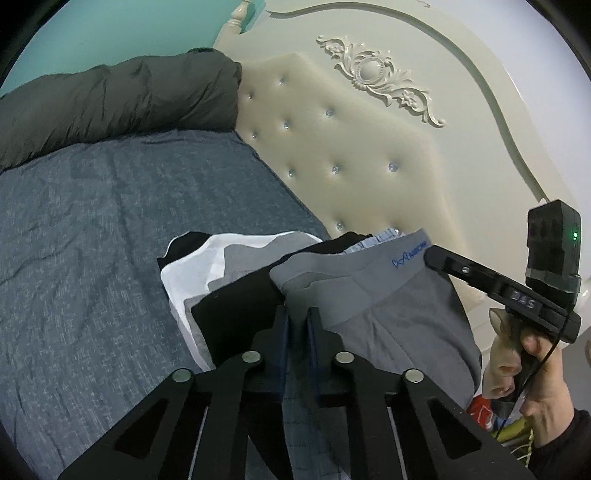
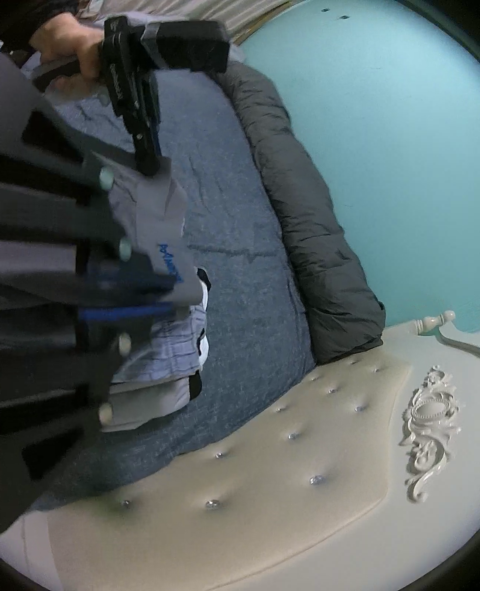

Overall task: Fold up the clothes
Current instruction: 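Lower the grey garment onto the folded clothes stack with both grippers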

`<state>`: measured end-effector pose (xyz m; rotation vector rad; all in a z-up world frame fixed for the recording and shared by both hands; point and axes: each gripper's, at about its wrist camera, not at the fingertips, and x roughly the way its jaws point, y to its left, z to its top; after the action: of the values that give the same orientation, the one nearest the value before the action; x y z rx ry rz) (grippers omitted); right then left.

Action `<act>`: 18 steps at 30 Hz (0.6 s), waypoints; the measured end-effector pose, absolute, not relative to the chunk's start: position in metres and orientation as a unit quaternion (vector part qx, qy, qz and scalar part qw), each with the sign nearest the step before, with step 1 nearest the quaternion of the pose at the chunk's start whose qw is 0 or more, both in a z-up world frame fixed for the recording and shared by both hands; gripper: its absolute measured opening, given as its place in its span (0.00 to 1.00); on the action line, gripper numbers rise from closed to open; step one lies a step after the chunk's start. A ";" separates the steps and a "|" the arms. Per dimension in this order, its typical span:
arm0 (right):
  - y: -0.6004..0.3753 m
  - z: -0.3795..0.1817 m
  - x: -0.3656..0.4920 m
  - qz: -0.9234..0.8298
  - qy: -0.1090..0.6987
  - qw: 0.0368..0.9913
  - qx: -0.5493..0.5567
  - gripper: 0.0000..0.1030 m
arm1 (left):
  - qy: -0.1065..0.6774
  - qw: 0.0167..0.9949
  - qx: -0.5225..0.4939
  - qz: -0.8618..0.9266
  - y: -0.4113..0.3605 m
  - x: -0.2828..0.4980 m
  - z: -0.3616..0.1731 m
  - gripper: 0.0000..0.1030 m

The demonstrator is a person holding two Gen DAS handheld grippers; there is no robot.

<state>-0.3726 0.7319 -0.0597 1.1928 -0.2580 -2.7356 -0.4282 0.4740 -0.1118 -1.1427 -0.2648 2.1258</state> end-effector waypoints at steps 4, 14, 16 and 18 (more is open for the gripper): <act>0.735 -0.057 -0.376 -0.920 -0.071 0.043 0.384 0.03 | -0.098 0.348 -0.433 0.825 0.478 -0.434 -0.107 0.06; 0.747 -0.073 -0.397 -0.902 -0.075 0.011 0.424 0.03 | -0.091 0.342 -0.447 0.822 0.494 -0.450 -0.112 0.08; 0.747 -0.070 -0.395 -0.904 -0.074 0.017 0.420 0.03 | -0.082 0.335 -0.455 0.821 0.497 -0.451 -0.117 0.10; 0.750 -0.064 -0.389 -0.909 -0.075 0.018 0.410 0.04 | -0.082 0.333 -0.457 0.821 0.497 -0.449 -0.119 0.10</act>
<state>-0.3894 0.7498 -0.0636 1.2726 -0.2332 -2.8225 -0.4490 0.4967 -0.1189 -1.1928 -0.2138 2.1437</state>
